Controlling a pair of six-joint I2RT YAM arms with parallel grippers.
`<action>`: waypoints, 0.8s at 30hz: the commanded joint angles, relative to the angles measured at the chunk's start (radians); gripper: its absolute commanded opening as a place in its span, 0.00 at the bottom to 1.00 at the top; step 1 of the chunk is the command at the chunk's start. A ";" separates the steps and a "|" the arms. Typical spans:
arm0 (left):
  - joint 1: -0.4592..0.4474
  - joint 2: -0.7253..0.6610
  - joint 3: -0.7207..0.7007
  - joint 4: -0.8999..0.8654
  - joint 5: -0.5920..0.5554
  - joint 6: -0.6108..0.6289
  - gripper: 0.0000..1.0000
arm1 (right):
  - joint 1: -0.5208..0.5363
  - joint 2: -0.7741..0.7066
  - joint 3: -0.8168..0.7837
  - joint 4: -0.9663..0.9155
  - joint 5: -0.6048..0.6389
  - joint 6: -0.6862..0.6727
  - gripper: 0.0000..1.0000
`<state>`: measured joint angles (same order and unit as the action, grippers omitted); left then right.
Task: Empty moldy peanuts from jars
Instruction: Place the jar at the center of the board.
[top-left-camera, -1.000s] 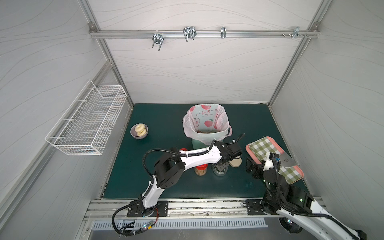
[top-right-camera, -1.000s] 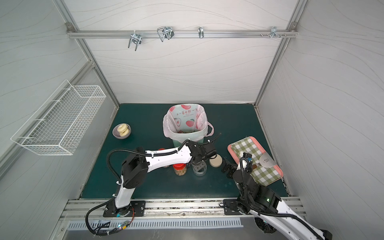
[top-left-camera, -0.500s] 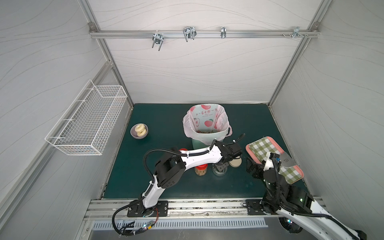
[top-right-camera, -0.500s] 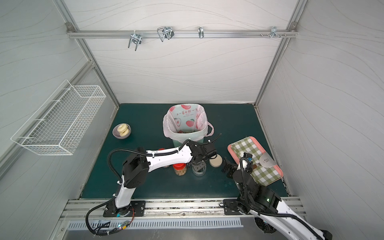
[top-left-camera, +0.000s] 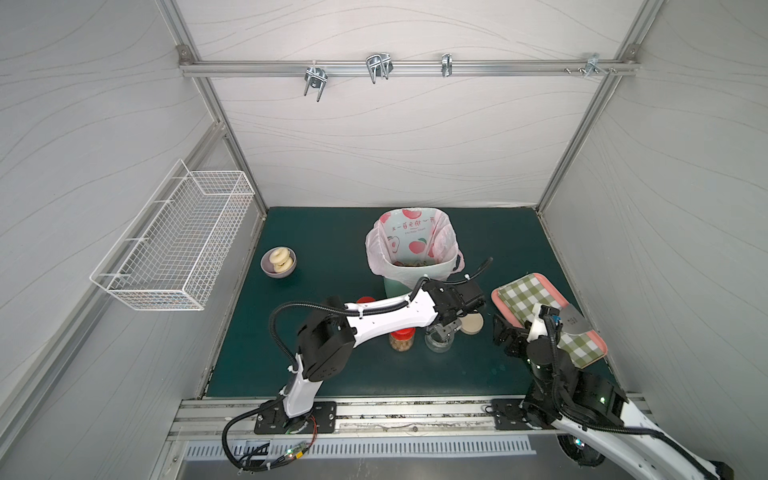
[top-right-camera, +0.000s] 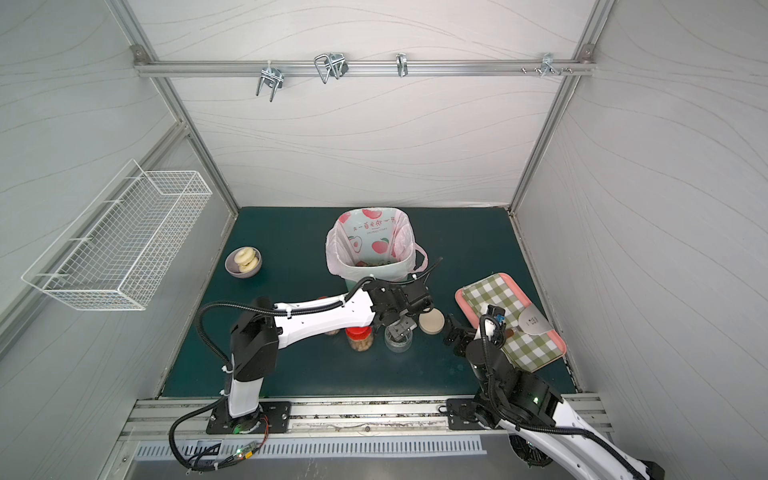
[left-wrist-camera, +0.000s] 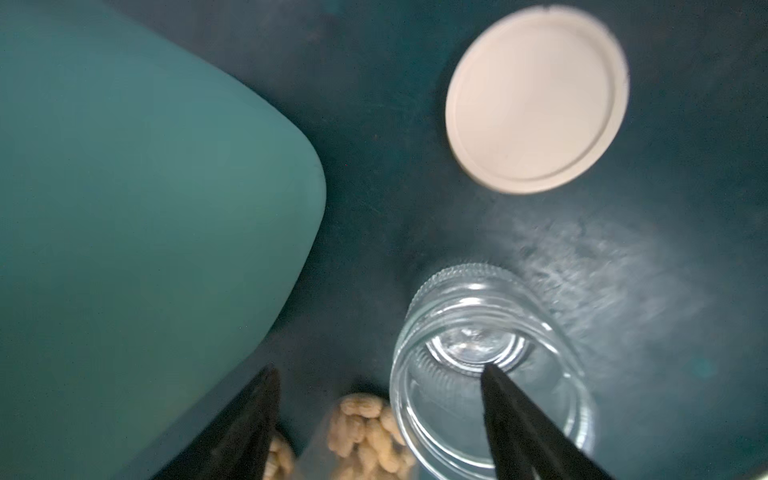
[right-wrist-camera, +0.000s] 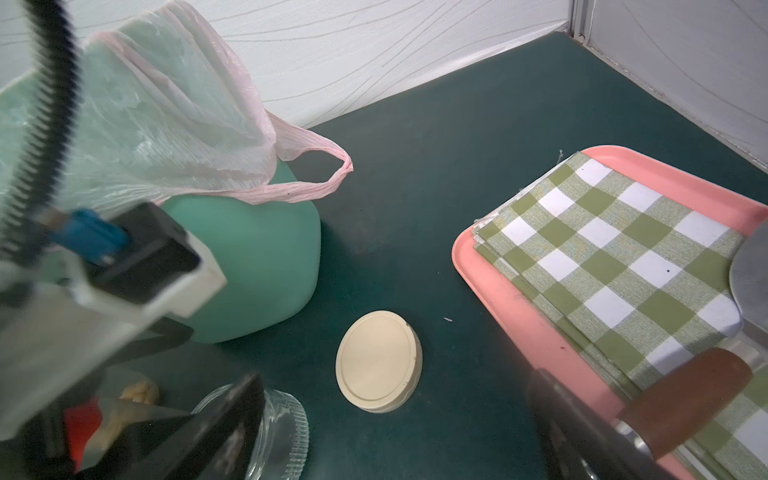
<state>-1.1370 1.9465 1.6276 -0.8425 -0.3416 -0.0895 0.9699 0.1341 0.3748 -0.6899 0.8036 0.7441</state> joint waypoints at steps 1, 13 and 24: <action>-0.024 -0.118 -0.045 0.125 -0.031 -0.008 0.88 | -0.005 0.033 0.031 0.007 0.003 0.004 0.99; -0.032 -0.634 -0.501 0.603 -0.030 -0.051 1.00 | -0.008 0.307 0.087 0.196 -0.115 -0.143 0.99; 0.041 -1.200 -0.934 0.846 -0.176 -0.127 0.99 | -0.020 0.579 0.212 0.150 -0.105 -0.108 0.99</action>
<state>-1.1370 0.8585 0.7540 -0.1032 -0.4438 -0.1665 0.9592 0.6846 0.5522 -0.5312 0.6960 0.6243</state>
